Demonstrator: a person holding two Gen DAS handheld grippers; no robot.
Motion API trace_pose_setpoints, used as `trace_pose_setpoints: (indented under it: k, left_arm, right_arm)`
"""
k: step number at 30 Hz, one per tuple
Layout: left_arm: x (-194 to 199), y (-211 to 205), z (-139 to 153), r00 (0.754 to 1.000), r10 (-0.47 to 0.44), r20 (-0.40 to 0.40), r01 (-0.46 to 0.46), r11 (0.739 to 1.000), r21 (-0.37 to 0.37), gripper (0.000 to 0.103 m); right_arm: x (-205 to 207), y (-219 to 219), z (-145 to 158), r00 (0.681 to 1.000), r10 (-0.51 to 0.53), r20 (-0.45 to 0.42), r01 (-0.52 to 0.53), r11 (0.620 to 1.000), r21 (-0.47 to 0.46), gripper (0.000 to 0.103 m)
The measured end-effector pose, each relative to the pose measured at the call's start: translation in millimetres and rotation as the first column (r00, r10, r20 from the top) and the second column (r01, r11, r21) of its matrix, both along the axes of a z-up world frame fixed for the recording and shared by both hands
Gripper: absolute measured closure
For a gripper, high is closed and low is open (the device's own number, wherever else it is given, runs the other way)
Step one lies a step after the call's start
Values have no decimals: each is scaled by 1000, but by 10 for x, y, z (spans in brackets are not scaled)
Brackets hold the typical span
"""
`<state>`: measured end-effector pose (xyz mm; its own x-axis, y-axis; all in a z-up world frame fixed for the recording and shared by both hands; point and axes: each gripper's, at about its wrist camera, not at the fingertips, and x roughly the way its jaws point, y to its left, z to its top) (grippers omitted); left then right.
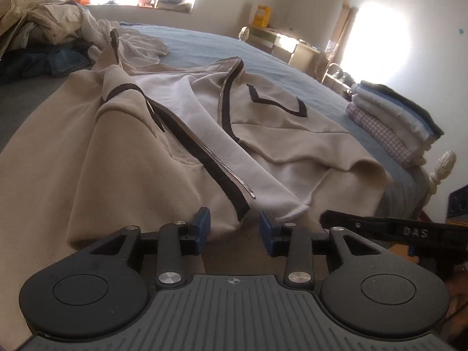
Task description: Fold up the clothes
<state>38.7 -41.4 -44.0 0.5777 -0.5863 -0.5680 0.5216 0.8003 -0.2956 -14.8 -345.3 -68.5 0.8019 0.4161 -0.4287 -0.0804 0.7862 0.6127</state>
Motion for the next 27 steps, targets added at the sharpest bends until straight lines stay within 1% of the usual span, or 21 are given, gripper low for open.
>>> trace_pose_setpoints:
  k: [1,3,5,7,9,11,12,13,14,15,16,18,19,21,22,24,25,26,27]
  left_arm:
    - [-122,98,46,1000,2,19,-2,1000,4,57]
    - [-327,337,119,998,38,43,-38,999,16,47]
    - [-483,627,158,993,103,51,-104,994,18,44]
    - [-591,967,152,977,210,28,-210,978,2,42]
    - [-653,1311,109,948,316,-21,-317,947,-46,42]
    - [-697,1606,36,908,413,-68,-418,903,-95,42]
    - [-707,1728,0,883,462,-85,-469,877,-107,42]
    - [-696,1828,-33,863,495,-102,-504,854,-125,42]
    - [-677,1920,-65,848,516,-122,-530,834,-152,42]
    - [-658,2013,-97,832,536,-142,-554,813,-178,42]
    - [-639,2106,-128,816,555,-163,-578,790,-204,42]
    - [-617,2227,-143,801,572,-173,-598,765,-240,42]
    - [-608,2280,-146,797,579,-175,-604,754,-257,42]
    - [-624,2341,-137,792,590,-157,-609,747,-265,42]
    - [-635,2366,-131,790,595,-145,-611,746,-267,42]
    - [-659,2412,-143,790,596,-141,-610,744,-273,42]
    - [-673,2432,-161,791,595,-144,-609,742,-278,42]
    - [-679,2451,-183,791,593,-149,-609,741,-284,42]
    - [-684,2462,-208,793,590,-154,-607,741,-289,42]
  right_arm:
    - [35,5,-7,1000,3,-4,-3,1000,12,101]
    - [71,46,2,1000,15,0,-15,1000,22,100]
    - [97,100,18,1000,30,3,-30,999,29,100]
    - [117,160,37,999,45,-1,-45,998,38,99]
    - [115,227,84,998,61,0,-61,997,41,99]
    - [73,404,239,992,113,55,-112,993,-24,99]
    - [49,525,327,984,155,86,-150,987,-66,99]
    - [25,659,417,972,203,117,-190,975,-112,95]
    - [-8,851,510,949,275,152,-249,953,-172,91]
    - [-33,1061,568,922,346,177,-303,925,-230,80]
    - [-52,1265,610,892,409,194,-348,894,-283,73]
    - [-82,1750,604,816,540,204,-432,806,-406,70]
    - [-77,1982,564,786,590,187,-462,760,-458,70]
    - [-42,2448,446,738,662,128,-505,669,-546,70]
    - [-17,2648,377,727,680,92,-518,631,-578,70]
    - [87,2870,250,728,685,21,-538,590,-602,70]
    - [143,2967,188,729,685,-14,-549,572,-610,76]
    - [205,3000,157,739,673,-37,-554,575,-602,86]
    - [269,3002,142,753,655,-55,-555,589,-587,103]
